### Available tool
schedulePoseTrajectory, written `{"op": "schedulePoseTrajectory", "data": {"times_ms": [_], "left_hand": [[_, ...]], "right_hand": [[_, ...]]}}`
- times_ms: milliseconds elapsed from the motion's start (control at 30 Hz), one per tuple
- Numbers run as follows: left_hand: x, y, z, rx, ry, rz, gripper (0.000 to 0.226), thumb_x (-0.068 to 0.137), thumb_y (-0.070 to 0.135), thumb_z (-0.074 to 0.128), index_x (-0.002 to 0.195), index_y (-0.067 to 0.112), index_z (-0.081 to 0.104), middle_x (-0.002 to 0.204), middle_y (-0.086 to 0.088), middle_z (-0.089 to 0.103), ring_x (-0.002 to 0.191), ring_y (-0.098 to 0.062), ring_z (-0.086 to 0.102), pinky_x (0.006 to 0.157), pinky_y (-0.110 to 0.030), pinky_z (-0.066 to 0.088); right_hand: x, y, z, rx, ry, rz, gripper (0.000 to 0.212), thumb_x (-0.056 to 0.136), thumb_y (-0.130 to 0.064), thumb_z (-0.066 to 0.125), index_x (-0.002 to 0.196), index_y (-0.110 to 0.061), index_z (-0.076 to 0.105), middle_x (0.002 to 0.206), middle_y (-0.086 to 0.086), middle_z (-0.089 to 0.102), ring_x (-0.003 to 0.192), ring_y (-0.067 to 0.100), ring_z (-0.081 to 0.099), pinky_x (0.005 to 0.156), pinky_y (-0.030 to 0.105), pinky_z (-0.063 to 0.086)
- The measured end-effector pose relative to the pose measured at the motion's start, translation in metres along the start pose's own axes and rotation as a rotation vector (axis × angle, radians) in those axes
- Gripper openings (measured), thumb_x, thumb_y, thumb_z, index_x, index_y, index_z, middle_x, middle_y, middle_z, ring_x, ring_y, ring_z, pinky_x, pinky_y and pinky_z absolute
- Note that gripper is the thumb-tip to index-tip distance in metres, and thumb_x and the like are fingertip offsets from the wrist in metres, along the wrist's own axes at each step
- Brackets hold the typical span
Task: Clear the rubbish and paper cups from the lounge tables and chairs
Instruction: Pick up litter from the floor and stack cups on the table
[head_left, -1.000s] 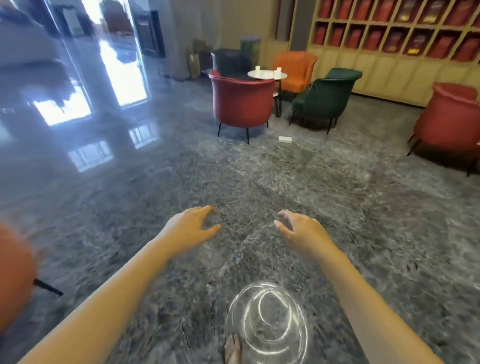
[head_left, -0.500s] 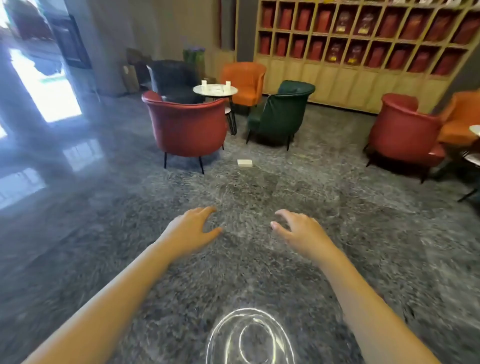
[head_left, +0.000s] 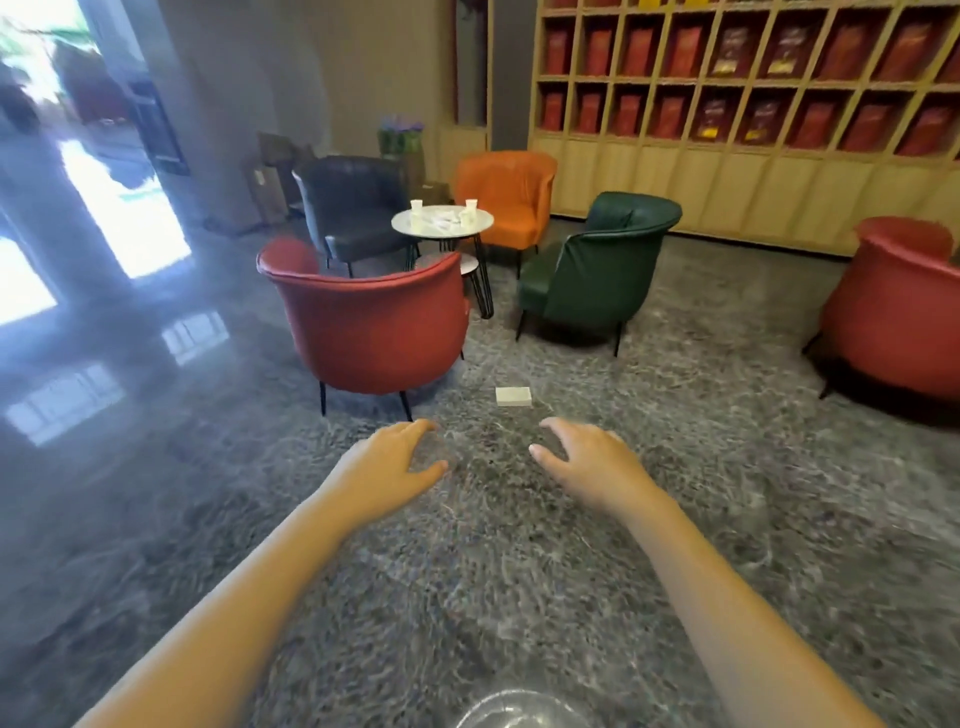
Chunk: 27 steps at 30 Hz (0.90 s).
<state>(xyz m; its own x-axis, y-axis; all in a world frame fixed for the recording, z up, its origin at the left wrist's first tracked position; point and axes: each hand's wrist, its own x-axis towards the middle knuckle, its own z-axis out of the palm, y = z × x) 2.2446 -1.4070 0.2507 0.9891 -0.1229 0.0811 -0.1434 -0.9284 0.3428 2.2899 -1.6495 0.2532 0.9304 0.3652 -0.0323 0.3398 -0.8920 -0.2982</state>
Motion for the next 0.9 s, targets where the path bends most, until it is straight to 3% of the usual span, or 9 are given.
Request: {"op": "schedulePoseTrajectory", "data": {"times_ms": [133, 300, 467, 700, 900], "left_hand": [[0.107, -0.049, -0.009, 0.007, 0.034, -0.026, 0.054, 0.087, 0.05, 0.048, 0.133, 0.023, 0.039, 0.13, 0.001, 0.051, 0.113, -0.016, 0.051, 0.088, -0.033, 0.045], [0.261, -0.116, 0.004, -0.034, 0.068, -0.006, 0.055, 0.087, 0.045, 0.052, 0.132, 0.016, 0.043, 0.13, -0.002, 0.053, 0.118, -0.019, 0.05, 0.095, -0.039, 0.043], [0.432, -0.161, 0.006, -0.04, -0.03, 0.018, 0.053, 0.086, 0.047, 0.051, 0.13, 0.019, 0.042, 0.129, -0.002, 0.053, 0.117, -0.021, 0.05, 0.095, -0.038, 0.043], [0.632, -0.182, 0.013, -0.047, -0.082, 0.11, 0.057, 0.085, 0.049, 0.049, 0.133, 0.017, 0.041, 0.131, -0.004, 0.052, 0.118, -0.023, 0.049, 0.097, -0.04, 0.041], [0.792, -0.211, 0.061, -0.064, -0.141, 0.119, 0.054, 0.084, 0.046, 0.053, 0.13, 0.02, 0.042, 0.128, -0.004, 0.053, 0.116, -0.025, 0.052, 0.094, -0.04, 0.043]], "right_hand": [[0.122, 0.016, -0.002, -0.009, -0.001, -0.044, 0.049, 0.093, -0.05, 0.035, 0.132, -0.021, 0.041, 0.129, 0.005, 0.054, 0.116, 0.024, 0.048, 0.091, 0.038, 0.035], [0.279, 0.055, 0.002, -0.031, 0.022, -0.017, 0.041, 0.096, -0.044, 0.035, 0.126, -0.019, 0.045, 0.126, 0.006, 0.055, 0.112, 0.025, 0.05, 0.085, 0.037, 0.037], [0.429, 0.092, -0.013, -0.037, 0.015, 0.074, 0.04, 0.096, -0.041, 0.036, 0.126, -0.018, 0.047, 0.123, 0.005, 0.057, 0.111, 0.024, 0.052, 0.087, 0.036, 0.039], [0.589, 0.147, -0.025, -0.037, 0.017, 0.109, 0.043, 0.094, -0.046, 0.038, 0.129, -0.021, 0.043, 0.127, 0.001, 0.055, 0.115, 0.021, 0.049, 0.087, 0.034, 0.038], [0.744, 0.225, 0.001, -0.032, -0.041, 0.153, 0.05, 0.093, -0.049, 0.037, 0.135, -0.022, 0.037, 0.136, 0.0, 0.048, 0.121, 0.021, 0.045, 0.098, 0.039, 0.037]]}}
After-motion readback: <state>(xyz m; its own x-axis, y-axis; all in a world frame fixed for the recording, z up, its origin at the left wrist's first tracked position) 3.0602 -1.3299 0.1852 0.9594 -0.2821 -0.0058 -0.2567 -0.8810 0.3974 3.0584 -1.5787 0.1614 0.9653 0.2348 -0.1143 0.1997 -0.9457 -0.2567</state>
